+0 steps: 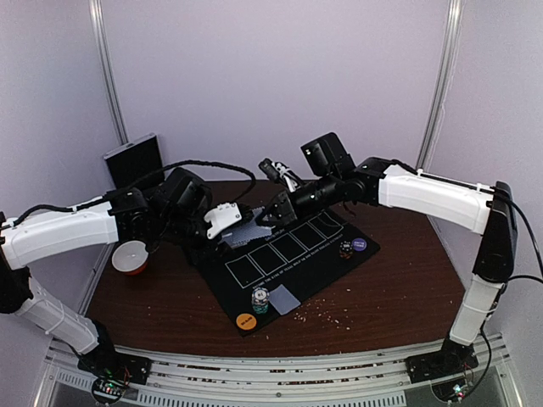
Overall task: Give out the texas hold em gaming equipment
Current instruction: Distribute the poker card in the small blind area.
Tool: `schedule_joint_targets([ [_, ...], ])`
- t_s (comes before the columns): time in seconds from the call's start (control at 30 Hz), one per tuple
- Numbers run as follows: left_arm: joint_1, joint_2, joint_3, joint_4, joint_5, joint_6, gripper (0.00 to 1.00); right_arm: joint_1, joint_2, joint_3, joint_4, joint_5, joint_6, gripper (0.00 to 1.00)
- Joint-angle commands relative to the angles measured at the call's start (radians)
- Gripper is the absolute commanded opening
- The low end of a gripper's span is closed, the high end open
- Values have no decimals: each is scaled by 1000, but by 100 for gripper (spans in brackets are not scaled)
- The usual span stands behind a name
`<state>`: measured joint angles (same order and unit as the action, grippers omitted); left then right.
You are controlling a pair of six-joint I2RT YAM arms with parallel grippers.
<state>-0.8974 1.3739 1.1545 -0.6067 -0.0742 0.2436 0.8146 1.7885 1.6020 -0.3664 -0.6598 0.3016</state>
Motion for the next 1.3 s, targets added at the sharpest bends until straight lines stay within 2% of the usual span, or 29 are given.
schedule_joint_targets([
  [0.0,5,-31,-7,46,-7,-11,50,-15,-66,31,-27,7,-21,0],
  [0.13,6,-35,-13,67,-28,-26,50,-39,-120,2,9,0,3,0],
  [0.23,10,-33,-16,77,-38,-37,51,-98,-192,-85,90,20,93,0],
  [0.4,17,-30,-21,84,-54,-44,51,-241,-365,-366,366,142,368,0],
  [0.5,20,-28,-22,90,-55,-45,51,-305,-442,-532,400,332,502,0],
  [0.57,21,-23,-19,90,-55,-44,51,-321,-468,-624,425,403,543,0],
  [0.87,25,-17,-21,97,-50,-41,51,-321,-443,-1032,742,474,880,0],
  [0.97,25,-18,-20,96,-51,-43,51,-316,-400,-1088,808,451,933,0],
  [1.27,29,-21,-27,97,-53,-38,51,-291,-348,-1102,837,444,960,0],
])
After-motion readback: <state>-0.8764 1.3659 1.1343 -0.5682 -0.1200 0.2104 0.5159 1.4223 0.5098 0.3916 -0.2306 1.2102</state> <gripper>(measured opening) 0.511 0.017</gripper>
